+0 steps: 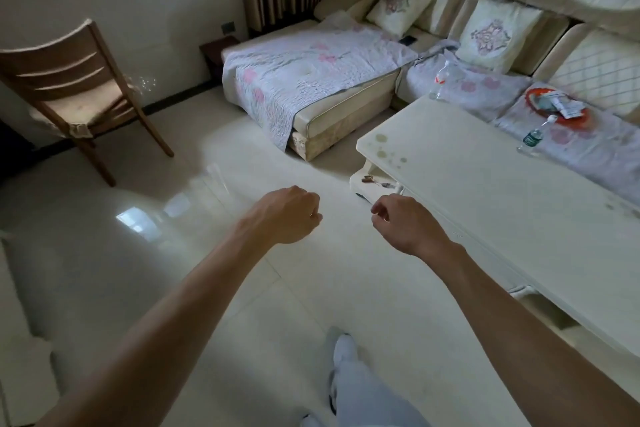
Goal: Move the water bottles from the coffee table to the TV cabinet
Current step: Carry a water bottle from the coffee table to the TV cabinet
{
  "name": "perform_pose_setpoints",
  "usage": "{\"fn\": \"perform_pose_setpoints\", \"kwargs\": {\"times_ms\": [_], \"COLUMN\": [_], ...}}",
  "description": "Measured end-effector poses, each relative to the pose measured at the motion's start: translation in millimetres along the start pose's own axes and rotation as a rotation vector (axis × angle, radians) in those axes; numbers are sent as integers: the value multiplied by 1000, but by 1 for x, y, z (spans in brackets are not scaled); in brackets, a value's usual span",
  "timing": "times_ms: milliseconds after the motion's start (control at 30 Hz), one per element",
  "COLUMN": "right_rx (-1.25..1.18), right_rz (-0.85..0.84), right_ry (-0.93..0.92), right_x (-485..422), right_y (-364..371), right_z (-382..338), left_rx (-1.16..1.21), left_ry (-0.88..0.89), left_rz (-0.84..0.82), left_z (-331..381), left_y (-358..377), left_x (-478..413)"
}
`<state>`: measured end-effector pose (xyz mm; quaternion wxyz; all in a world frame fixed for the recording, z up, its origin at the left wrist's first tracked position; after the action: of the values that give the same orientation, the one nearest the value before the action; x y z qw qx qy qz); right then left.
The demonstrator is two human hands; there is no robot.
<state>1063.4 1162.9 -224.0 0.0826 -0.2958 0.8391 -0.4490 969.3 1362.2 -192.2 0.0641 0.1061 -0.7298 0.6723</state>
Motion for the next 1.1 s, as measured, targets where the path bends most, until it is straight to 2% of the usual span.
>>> {"fn": "perform_pose_setpoints", "kwargs": {"times_ms": [367,700,867,1100], "right_rx": [9,26,21,-40], "right_rz": [-16,-59,-44,39], "right_ry": [34,7,48,249], "right_x": [-194,-365,-437,-527], "right_y": [4,-11,-7,-9], "right_z": [11,-17,-25,-36], "left_rx": [-79,-110,-100,-102], "left_ry": [-12,-27,42,233], "left_rz": [-72,-78,-89,-51], "left_z": [-108,-215,-266,-335], "left_y": [-12,-37,-38,-57], "left_x": [-157,-282,-356,-473]}}
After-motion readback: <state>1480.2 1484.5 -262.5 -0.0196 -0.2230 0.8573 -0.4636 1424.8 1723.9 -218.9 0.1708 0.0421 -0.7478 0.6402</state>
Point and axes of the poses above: each hand's wrist, its own x-axis away from the middle knuckle, its own y-axis out of the palm, z = x × y, the point moved 1 cm from there along -x, towards the middle knuckle, and after that the axes turned 14 degrees about -x, right-handed, at the moved point
